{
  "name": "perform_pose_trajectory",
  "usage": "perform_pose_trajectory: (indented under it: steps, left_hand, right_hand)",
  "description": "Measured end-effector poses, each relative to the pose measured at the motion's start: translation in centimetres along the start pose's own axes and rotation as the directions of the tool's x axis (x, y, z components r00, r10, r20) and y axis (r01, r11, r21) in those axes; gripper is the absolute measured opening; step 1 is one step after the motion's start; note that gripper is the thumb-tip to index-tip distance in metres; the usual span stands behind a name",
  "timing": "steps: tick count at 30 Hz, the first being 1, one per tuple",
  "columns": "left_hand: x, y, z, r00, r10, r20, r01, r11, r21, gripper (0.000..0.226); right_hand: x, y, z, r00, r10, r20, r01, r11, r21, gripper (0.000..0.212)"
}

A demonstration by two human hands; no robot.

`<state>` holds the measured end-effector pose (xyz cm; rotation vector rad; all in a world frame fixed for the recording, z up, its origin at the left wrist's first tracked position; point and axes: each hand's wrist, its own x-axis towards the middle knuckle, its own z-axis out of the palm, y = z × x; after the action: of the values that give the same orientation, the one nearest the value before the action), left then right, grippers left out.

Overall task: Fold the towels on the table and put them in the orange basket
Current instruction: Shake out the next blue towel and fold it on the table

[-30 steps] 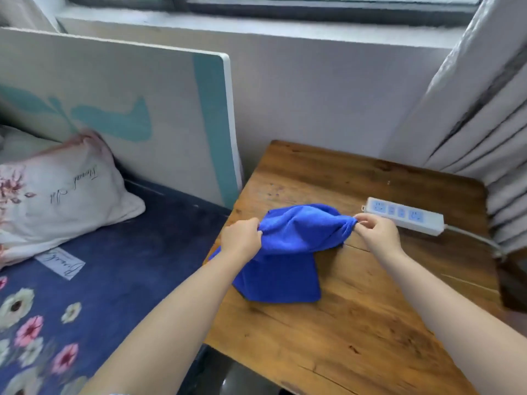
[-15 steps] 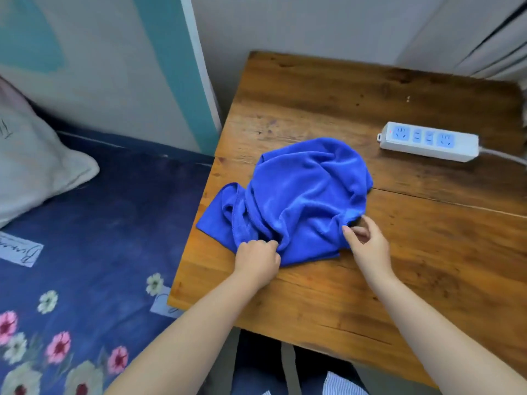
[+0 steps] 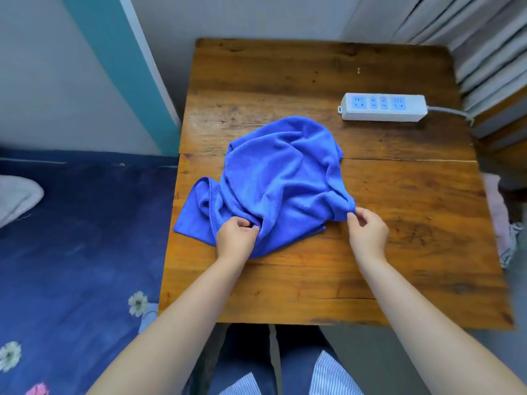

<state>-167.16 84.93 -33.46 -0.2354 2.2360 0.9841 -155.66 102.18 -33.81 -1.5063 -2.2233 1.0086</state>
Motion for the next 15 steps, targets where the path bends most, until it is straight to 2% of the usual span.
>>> perform_pose_trajectory:
  steps: [4,6,8,10,12,15]
  left_hand:
    - [0.5,0.3,-2.3,0.998,-0.046,0.048,0.047,0.999,-0.025,0.038]
    - [1.1,1.3,-3.8,0.994,-0.081,0.080,0.081,0.997,0.001,0.038]
    - [1.6,2.9,-5.7,0.996,-0.073,0.047,0.074,0.997,-0.011,0.035]
    - [1.8,4.9,-7.4,0.999,-0.037,-0.027,0.034,0.995,-0.098,0.031]
    - [1.7,7.2,-9.1,0.991,0.045,-0.124,-0.064,0.986,-0.154,0.033]
    - [1.3,11.2,-11.1,0.966,0.149,-0.211,-0.199,0.950,-0.240,0.026]
  right_hand:
    - [0.0,-0.5,-1.0,0.999,0.040,-0.023,-0.040,0.999,0.004,0.020]
    - [0.4,-1.3,-1.7,0.997,0.065,-0.029,-0.064,0.998,0.012,0.021]
    - [1.2,-2.7,-2.2,0.995,0.097,-0.006,-0.096,0.993,0.062,0.019]
    - [2.5,-4.7,-2.6,0.992,0.123,0.009,-0.123,0.989,0.079,0.018]
    - [3.9,-7.2,-3.3,0.994,0.108,0.015,-0.109,0.993,0.047,0.020]
    - [6.3,-12.0,-4.8,1.000,0.019,0.011,-0.018,0.999,-0.051,0.021]
